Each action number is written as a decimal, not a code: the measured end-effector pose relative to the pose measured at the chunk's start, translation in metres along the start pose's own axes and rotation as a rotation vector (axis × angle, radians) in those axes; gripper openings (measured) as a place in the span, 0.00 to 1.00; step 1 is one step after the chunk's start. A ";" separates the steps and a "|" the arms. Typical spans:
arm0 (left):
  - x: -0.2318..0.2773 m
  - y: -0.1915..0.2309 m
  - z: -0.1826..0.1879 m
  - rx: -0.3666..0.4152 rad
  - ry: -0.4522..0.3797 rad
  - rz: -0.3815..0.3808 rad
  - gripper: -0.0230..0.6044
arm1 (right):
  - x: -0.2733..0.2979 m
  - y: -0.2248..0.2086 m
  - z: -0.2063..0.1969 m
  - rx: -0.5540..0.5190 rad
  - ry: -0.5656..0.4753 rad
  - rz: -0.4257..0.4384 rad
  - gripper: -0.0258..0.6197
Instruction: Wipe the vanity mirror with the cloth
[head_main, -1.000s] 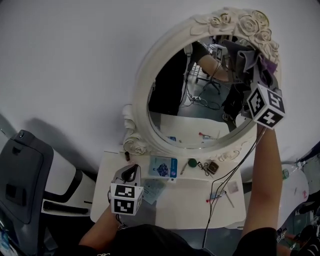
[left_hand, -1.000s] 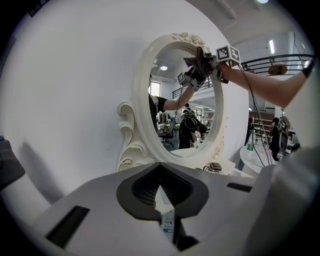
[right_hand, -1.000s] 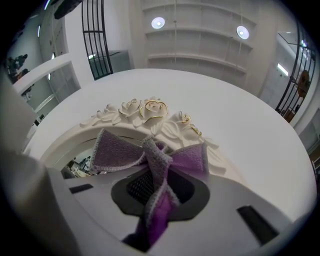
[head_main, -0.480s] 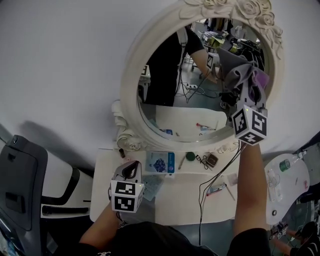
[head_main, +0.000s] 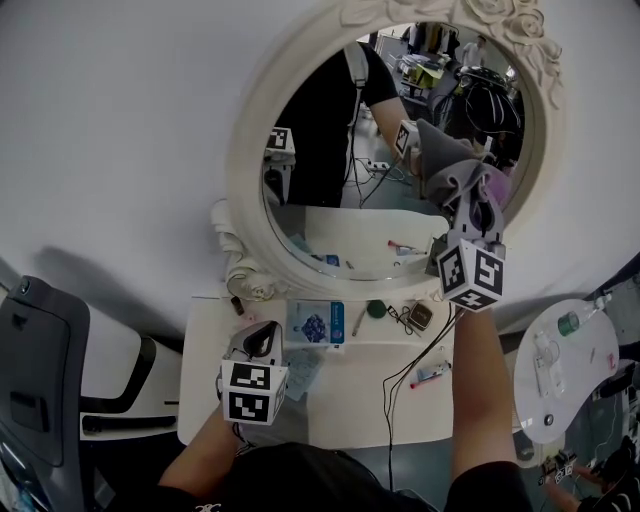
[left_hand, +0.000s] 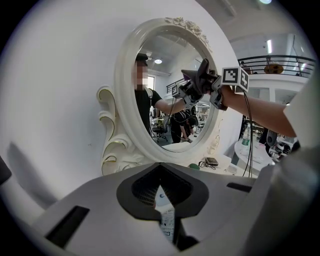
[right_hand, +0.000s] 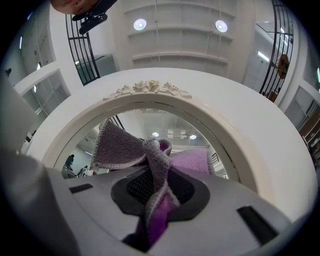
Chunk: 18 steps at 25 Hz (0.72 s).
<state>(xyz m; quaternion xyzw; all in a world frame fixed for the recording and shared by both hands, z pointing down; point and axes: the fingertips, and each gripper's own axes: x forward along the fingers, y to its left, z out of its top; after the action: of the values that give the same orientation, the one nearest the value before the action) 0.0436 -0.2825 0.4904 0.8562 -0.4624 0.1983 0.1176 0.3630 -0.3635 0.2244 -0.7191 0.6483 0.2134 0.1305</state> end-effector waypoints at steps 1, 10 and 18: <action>0.000 -0.001 0.000 0.002 0.001 0.000 0.03 | -0.004 0.001 -0.007 0.004 0.010 -0.001 0.12; -0.001 -0.006 0.000 0.013 0.006 0.004 0.04 | -0.048 0.013 -0.094 0.040 0.180 -0.003 0.12; -0.005 -0.015 0.000 0.031 0.007 -0.002 0.03 | -0.094 0.026 -0.190 0.030 0.442 0.014 0.12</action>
<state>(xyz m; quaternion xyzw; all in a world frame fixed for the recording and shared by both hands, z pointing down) 0.0542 -0.2709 0.4879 0.8577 -0.4579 0.2085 0.1061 0.3575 -0.3721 0.4374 -0.7420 0.6691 0.0416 -0.0055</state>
